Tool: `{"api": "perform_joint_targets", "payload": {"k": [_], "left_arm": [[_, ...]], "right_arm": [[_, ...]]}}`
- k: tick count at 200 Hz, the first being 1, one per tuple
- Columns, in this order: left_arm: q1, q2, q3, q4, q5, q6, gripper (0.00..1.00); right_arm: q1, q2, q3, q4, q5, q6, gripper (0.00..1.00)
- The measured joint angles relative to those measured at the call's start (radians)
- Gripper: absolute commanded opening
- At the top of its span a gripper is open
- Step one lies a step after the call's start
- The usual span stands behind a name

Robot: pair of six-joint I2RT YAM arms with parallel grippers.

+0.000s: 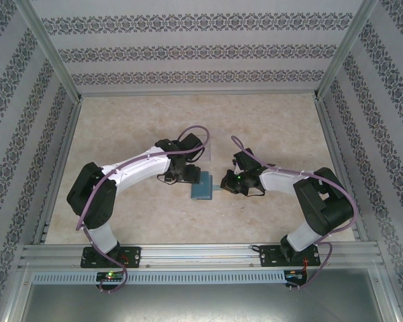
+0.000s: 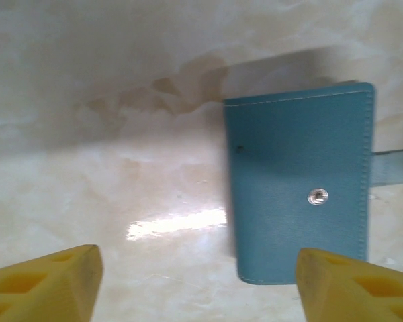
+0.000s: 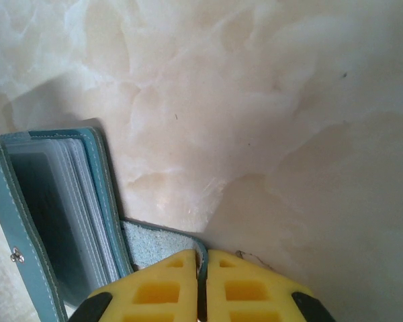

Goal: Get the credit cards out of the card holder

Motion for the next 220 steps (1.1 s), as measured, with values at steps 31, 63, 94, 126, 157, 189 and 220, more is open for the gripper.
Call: {"api": "perform_joint_targets", "payload": {"k": [31, 63, 94, 126, 157, 189, 220], "left_arm": [[-0.028, 0.075, 0.066, 0.009, 0.034, 0.0, 0.89], [-0.062, 0.174, 0.131, 0.016, 0.049, 0.0, 0.93], [-0.07, 0.215, 0.149, 0.015, 0.041, 0.0, 0.94], [-0.07, 0.245, 0.177, 0.008, 0.012, 0.001, 0.94], [-0.07, 0.254, 0.186, -0.007, -0.01, 0.004, 0.92], [-0.07, 0.254, 0.196, -0.022, -0.028, 0.008, 0.86], [-0.07, 0.254, 0.196, -0.026, -0.035, 0.011, 0.78]], "right_arm": [[0.002, 0.0, 0.002, -0.005, 0.004, 0.0, 0.09], [0.002, 0.0, 0.002, -0.005, 0.004, 0.0, 0.09], [0.002, 0.0, 0.002, -0.005, 0.004, 0.0, 0.09], [0.002, 0.001, 0.002, -0.005, 0.004, 0.0, 0.09], [0.002, 0.001, 0.002, -0.004, 0.004, 0.0, 0.09], [0.002, 0.001, 0.002, -0.004, 0.004, 0.0, 0.09], [0.002, 0.001, 0.002, -0.004, 0.004, 0.0, 0.09]]}}
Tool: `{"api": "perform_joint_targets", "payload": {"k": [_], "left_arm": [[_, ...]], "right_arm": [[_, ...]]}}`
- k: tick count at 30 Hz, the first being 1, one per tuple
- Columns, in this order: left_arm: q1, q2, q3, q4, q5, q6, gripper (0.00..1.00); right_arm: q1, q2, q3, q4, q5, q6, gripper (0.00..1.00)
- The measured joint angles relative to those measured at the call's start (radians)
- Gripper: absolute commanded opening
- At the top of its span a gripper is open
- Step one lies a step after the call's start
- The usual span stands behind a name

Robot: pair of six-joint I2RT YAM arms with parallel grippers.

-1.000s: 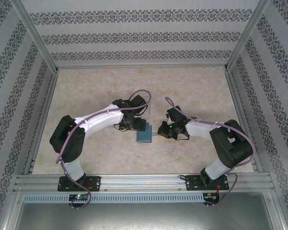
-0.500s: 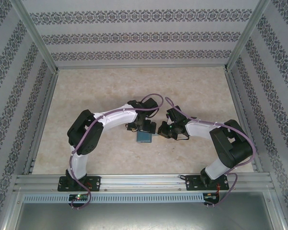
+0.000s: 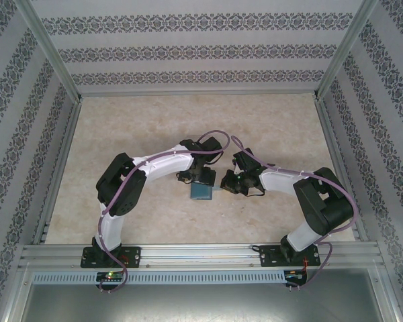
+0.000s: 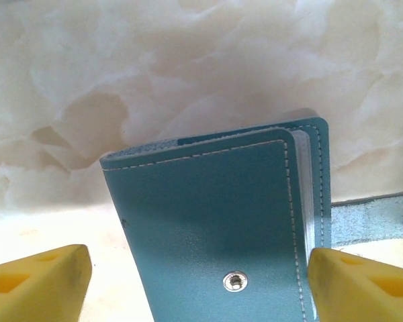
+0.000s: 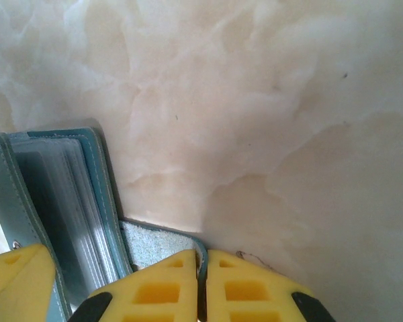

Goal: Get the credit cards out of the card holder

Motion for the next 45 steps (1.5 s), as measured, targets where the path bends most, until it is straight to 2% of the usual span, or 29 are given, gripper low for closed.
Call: {"api": "perform_joint_targets", "payload": {"k": [4, 11, 25, 26, 28, 35, 40, 45], "left_arm": [[-0.001, 0.0, 0.0, -0.001, -0.004, 0.001, 0.75], [-0.001, -0.009, 0.003, -0.018, -0.03, 0.0, 0.61], [0.01, -0.145, -0.053, -0.052, -0.08, 0.002, 0.41], [0.013, -0.151, -0.066, -0.05, -0.076, 0.002, 0.41], [0.027, -0.169, -0.105, -0.041, -0.059, 0.002, 0.49], [0.044, -0.187, -0.138, -0.007, 0.016, -0.004, 0.8], [0.03, -0.137, -0.086, 0.005, 0.045, -0.005, 0.91], [0.018, -0.061, -0.037, 0.014, 0.058, -0.004, 0.94]], "right_arm": [[0.0, 0.0, 0.0, 0.0, 0.0, 0.0, 0.08], [0.0, 0.0, 0.0, 0.001, 0.0, 0.0, 0.08], [0.0, 0.0, 0.0, 0.001, 0.0, 0.0, 0.08], [0.0, 0.0, 0.0, 0.001, 0.0, 0.0, 0.08], [0.0, 0.0, 0.0, 0.001, 0.0, 0.0, 0.08], [0.004, 0.0, 0.0, 0.001, 0.004, 0.0, 0.08], [0.004, 0.0, 0.0, 0.001, 0.004, 0.0, 0.08], [0.005, 0.0, 0.001, 0.0, 0.004, 0.0, 0.08]]}}
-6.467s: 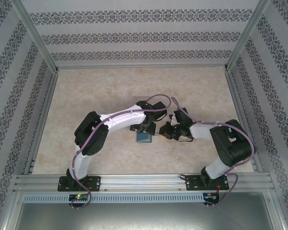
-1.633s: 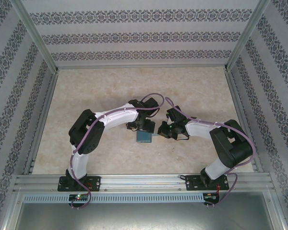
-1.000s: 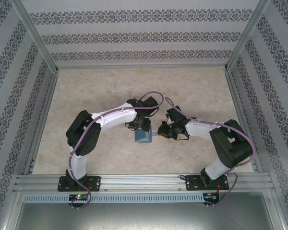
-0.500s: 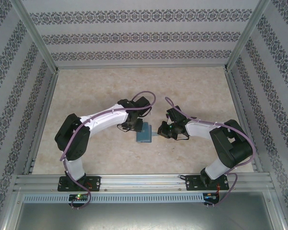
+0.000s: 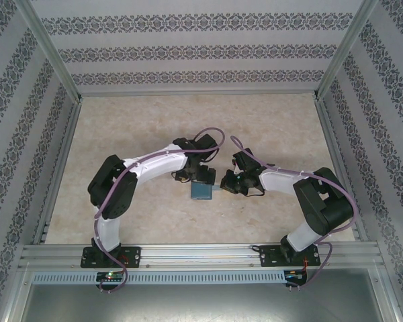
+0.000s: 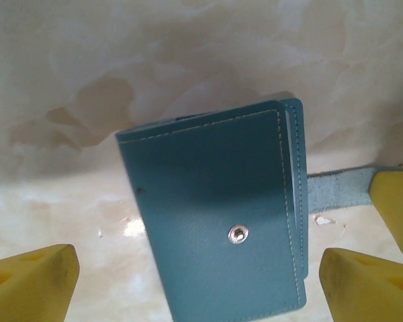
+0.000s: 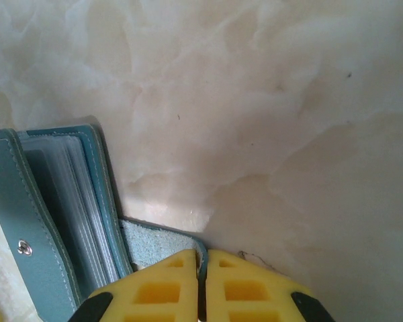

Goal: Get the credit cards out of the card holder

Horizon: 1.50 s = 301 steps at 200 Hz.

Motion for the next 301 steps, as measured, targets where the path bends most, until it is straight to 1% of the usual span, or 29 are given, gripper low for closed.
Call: {"api": "perform_joint_targets", "payload": {"k": [37, 59, 79, 133, 157, 201, 223, 270, 301], "left_arm": [[-0.006, 0.067, 0.018, -0.002, -0.002, 0.0, 0.95], [-0.006, 0.074, 0.019, -0.002, -0.006, 0.0, 0.96], [-0.006, 0.074, 0.019, -0.002, -0.009, 0.0, 0.94], [-0.006, 0.074, 0.019, -0.004, -0.034, 0.001, 0.81], [-0.006, 0.061, 0.019, -0.011, -0.05, 0.002, 0.73], [-0.006, -0.014, 0.019, -0.037, -0.086, 0.004, 0.53], [-0.006, -0.037, 0.015, -0.045, -0.097, 0.004, 0.47], [-0.002, -0.067, -0.055, -0.043, -0.09, 0.004, 0.38], [0.016, -0.083, -0.11, -0.037, -0.077, 0.004, 0.28]], "right_arm": [[0.0, 0.0, 0.001, -0.002, 0.0, -0.001, 0.08], [0.0, 0.0, 0.002, -0.002, 0.0, -0.003, 0.08], [0.0, 0.001, 0.002, -0.002, 0.0, -0.003, 0.08], [0.0, 0.001, 0.002, -0.002, 0.0, -0.003, 0.08], [0.0, 0.001, 0.002, -0.002, 0.0, -0.003, 0.08], [0.0, 0.001, 0.002, -0.002, 0.0, -0.003, 0.08], [0.0, 0.001, 0.002, -0.002, 0.0, -0.003, 0.08], [0.0, 0.001, 0.003, -0.003, 0.0, -0.002, 0.08], [0.0, 0.001, 0.003, -0.003, 0.0, -0.002, 0.08]]}}
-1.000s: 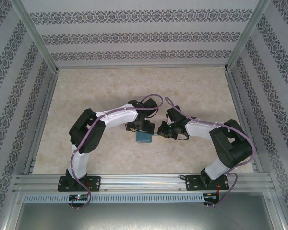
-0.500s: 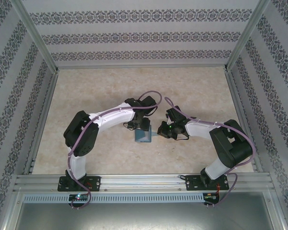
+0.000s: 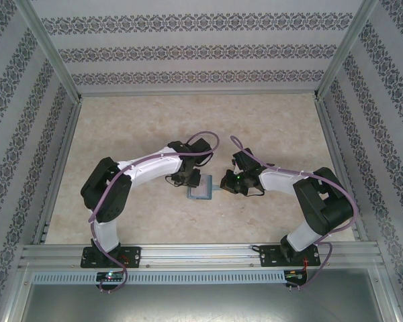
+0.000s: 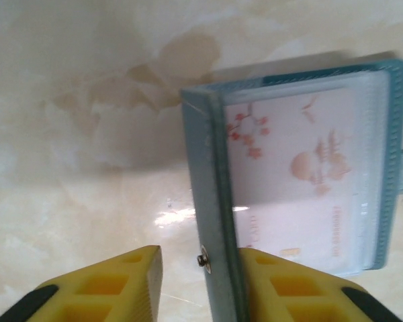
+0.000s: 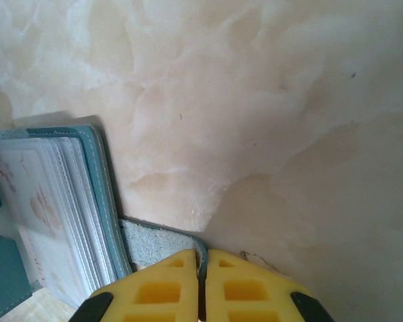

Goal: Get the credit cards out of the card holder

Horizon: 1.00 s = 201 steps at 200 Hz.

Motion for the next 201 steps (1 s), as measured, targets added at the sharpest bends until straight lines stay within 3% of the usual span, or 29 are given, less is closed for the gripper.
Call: {"api": "perform_joint_targets", "payload": {"k": [45, 112, 126, 144, 201], "left_arm": [[0.039, -0.048, -0.066, 0.043, 0.032, -0.001, 0.14], [0.118, -0.115, -0.231, 0.205, 0.165, -0.009, 0.09], [0.131, -0.126, -0.265, 0.241, 0.191, -0.014, 0.15], [0.142, -0.135, -0.303, 0.278, 0.219, -0.029, 0.3], [0.15, -0.182, -0.354, 0.296, 0.235, -0.034, 0.42]], "right_arm": [[0.002, 0.0, 0.004, -0.008, 0.004, -0.001, 0.08], [0.053, -0.007, 0.071, -0.149, 0.093, -0.045, 0.27], [0.061, -0.019, 0.092, -0.201, 0.127, -0.054, 0.29], [0.078, -0.037, 0.131, -0.27, 0.173, -0.067, 0.3], [0.145, -0.078, 0.255, -0.408, 0.268, -0.087, 0.31]]}}
